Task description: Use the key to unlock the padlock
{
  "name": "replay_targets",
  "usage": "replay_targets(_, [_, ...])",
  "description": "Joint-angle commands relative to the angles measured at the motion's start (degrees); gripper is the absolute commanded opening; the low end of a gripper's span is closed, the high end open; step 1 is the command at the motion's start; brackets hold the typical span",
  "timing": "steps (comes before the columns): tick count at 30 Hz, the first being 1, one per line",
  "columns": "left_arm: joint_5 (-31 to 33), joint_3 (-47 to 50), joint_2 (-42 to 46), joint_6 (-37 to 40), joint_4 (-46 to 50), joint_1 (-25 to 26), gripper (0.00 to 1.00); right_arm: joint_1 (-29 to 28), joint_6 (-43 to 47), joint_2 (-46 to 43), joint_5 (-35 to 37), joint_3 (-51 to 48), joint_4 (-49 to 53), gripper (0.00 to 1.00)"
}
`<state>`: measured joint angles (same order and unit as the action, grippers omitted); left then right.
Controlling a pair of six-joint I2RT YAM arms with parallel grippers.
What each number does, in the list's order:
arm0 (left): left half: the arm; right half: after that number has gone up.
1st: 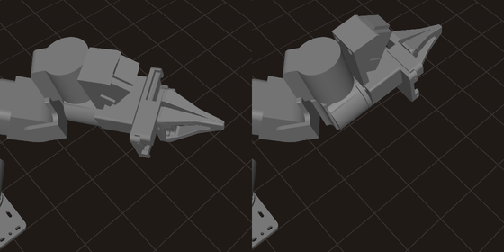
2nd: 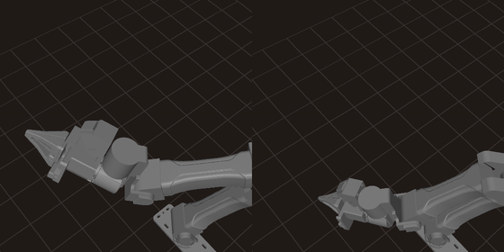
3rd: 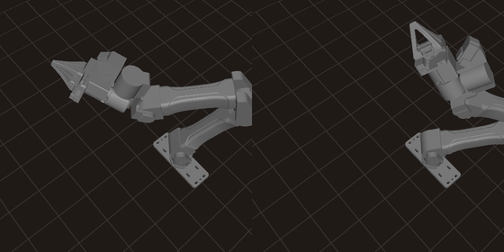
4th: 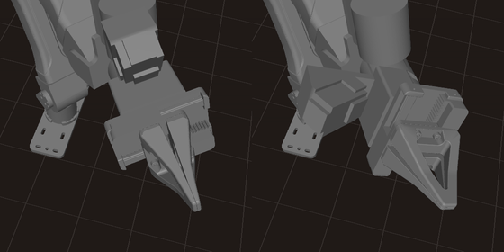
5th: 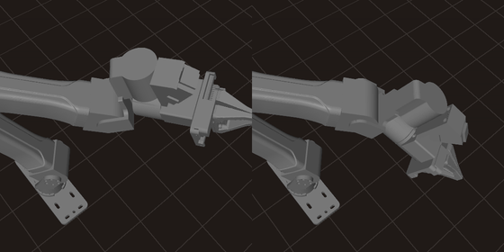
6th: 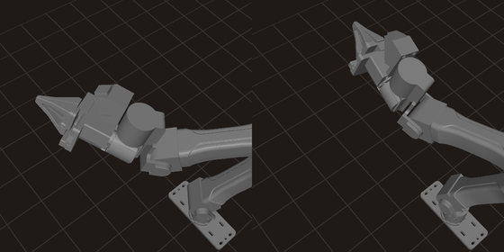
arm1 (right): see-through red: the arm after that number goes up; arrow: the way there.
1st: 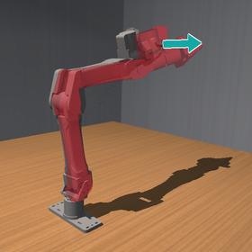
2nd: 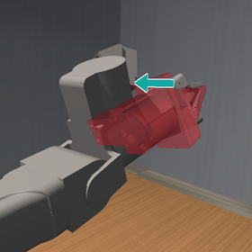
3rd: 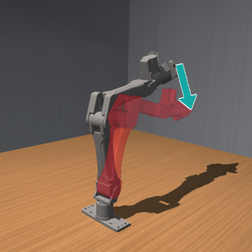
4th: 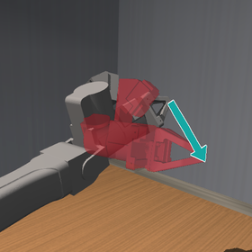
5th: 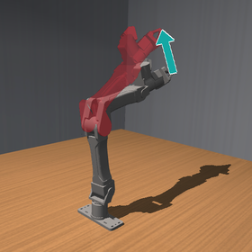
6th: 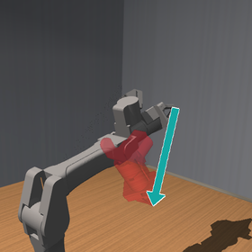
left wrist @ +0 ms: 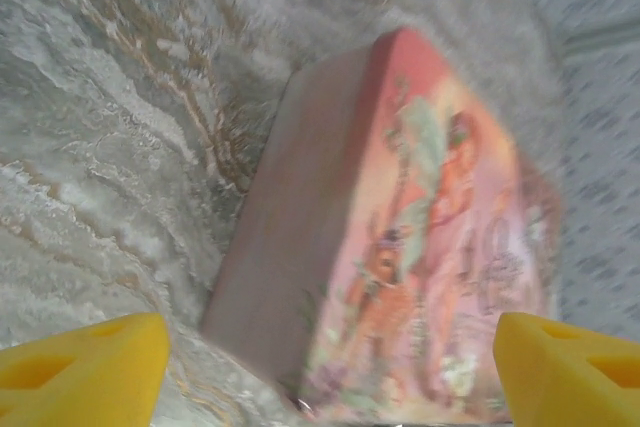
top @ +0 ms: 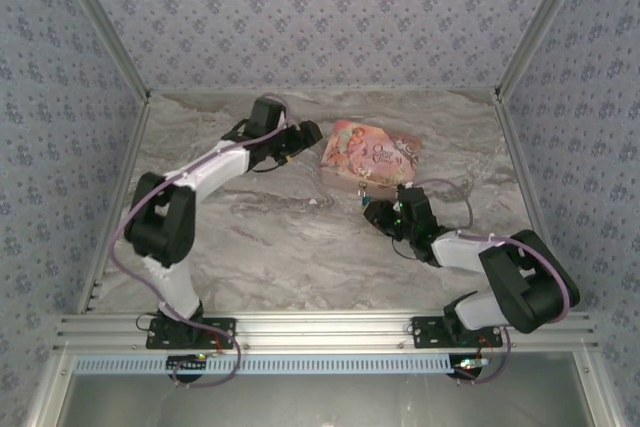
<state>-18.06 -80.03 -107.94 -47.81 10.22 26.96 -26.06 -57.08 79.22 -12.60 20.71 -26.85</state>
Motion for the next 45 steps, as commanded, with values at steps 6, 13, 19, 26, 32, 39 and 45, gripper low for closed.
replay_targets(6, [-6.8, -8.7, -9.8, 9.6, 5.7, 0.2, 0.86, 2.7, 9.6, -7.9, 1.3, -0.4, 12.3, 0.57])
replay_targets(13, [-10.1, -12.5, -13.0, 10.7, 5.3, 0.3, 0.86, 8.9, 16.3, -10.7, -8.1, 0.1, 11.8, 0.76])
replay_targets(19, [-10.7, -15.2, -16.5, 13.0, 8.6, 0.3, 0.85, 15.1, 19.5, -9.3, -13.9, 1.8, 10.2, 0.79])
replay_targets(26, [-7.5, -6.4, -14.2, 13.0, 7.3, -0.1, 0.80, 21.1, 22.5, -3.8, -22.2, 6.0, 7.5, 0.80])
replay_targets(32, [-5.6, 9.3, -6.9, 9.8, -0.2, -0.8, 0.79, 23.9, 26.7, 2.6, -25.1, 10.2, 2.4, 0.79])
replay_targets(39, [-3.7, 23.4, 1.1, 4.1, -7.4, -0.8, 0.78, 24.1, 30.6, 7.6, -28.1, 10.9, -6.0, 0.74])
replay_targets(45, [-2.9, 27.5, 4.5, 0.6, -10.3, -0.7, 0.78, 23.4, 32.3, 5.0, -32.3, 2.6, -15.1, 0.70])
